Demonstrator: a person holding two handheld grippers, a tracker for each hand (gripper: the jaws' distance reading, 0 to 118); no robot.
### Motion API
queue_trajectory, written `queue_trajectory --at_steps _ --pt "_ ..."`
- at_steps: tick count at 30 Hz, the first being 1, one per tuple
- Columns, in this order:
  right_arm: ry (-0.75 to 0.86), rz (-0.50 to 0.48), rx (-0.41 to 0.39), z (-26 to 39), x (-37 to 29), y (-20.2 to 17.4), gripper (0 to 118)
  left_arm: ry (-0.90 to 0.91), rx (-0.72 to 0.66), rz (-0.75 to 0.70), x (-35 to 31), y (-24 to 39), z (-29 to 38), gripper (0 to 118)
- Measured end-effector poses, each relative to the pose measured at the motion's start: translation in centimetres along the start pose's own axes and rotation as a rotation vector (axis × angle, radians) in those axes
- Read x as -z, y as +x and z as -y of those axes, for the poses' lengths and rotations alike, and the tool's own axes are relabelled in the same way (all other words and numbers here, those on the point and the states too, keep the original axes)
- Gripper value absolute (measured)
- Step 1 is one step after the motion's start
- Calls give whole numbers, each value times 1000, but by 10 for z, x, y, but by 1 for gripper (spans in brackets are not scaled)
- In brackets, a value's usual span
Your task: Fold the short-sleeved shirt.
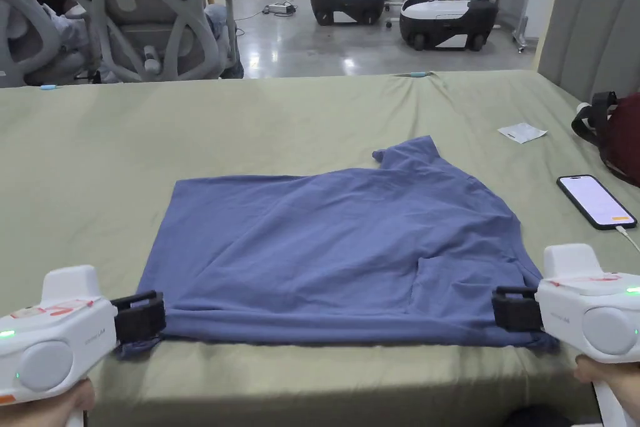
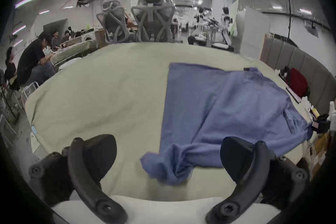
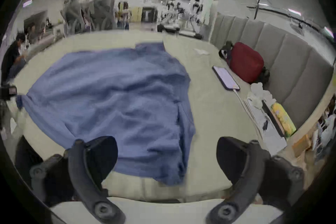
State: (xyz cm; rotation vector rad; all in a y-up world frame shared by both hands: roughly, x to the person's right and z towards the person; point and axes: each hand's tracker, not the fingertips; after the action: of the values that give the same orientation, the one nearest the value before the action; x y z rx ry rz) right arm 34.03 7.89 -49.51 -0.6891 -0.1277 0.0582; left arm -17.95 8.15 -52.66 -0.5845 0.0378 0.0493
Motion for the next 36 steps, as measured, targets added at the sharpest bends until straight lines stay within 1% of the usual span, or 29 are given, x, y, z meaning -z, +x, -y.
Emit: queue_trajectory --at_steps 1,2,3,4,5,6,7,8,10,13,18,19,20,21,22,23,24,25,26,27,31,33,35,36 --pt "14 -4 10 -3 -5 -3 103 -1 -1 -3 -2 2 -4 103" --pt "40 -7 17 -6 -10 -6 89 13 -4 -7 -6 4 -6 85" --pt "68 -3 6 -7 -14 -9 69 43 -1 -4 -13 8 -7 63" --pt "79 8 -7 -8 -16 -12 36 59 5 -5 -17 10 -8 31" --pt "86 32 -29 -9 -15 -17 17 64 19 -16 -19 12 -7 16" --pt "83 57 -53 -8 -15 -21 7 71 28 -27 -20 15 -5 7" --pt "73 79 -57 -8 -16 -23 4 79 31 -37 -21 16 -3 1" --pt "65 88 -51 -8 -16 -25 0 87 28 -45 -22 17 -1 0" --pt "68 86 -46 -8 -15 -28 0 87 26 -45 -22 17 -1 0" --pt "76 140 -65 -8 -15 -30 0 65 37 -43 -21 18 1 0" --pt "75 143 -50 -9 -19 -28 0 58 61 -59 -18 20 3 0" --pt "77 147 -50 -9 -20 -29 0 49 59 -57 -16 21 3 9" --pt "76 149 -50 -9 -21 -29 0 40 54 -57 -14 21 3 32" --pt "73 145 -48 -10 -21 -29 0 31 51 -61 -13 21 3 66" --pt "73 135 -43 -9 -21 -29 0 19 43 -77 -11 21 3 86" --pt "72 130 -39 -8 -22 -29 0 5 33 -101 -6 20 4 95" --pt "70 128 -38 -7 -21 -30 0 -17 38 -113 -1 19 5 95" --pt "67 126 -39 -7 -19 -30 0 -25 38 -118 2 19 6 113" --pt "62 125 -42 -6 -18 -30 0 -17 40 -114 5 18 7 117" --pt "58 125 -41 -5 -17 -31 0 -19 42 -113 9 17 9 114" --pt "39 124 -37 -1 -11 -30 0 -90 38 -120 25 17 14 91" --pt "27 120 -36 1 -9 -30 0 -105 25 -107 31 19 18 83" --pt "15 120 -39 2 -6 -31 0 -132 2 -82 35 21 22 72" --pt "9 118 -39 2 -5 -31 0 -139 0 -73 38 23 24 63"
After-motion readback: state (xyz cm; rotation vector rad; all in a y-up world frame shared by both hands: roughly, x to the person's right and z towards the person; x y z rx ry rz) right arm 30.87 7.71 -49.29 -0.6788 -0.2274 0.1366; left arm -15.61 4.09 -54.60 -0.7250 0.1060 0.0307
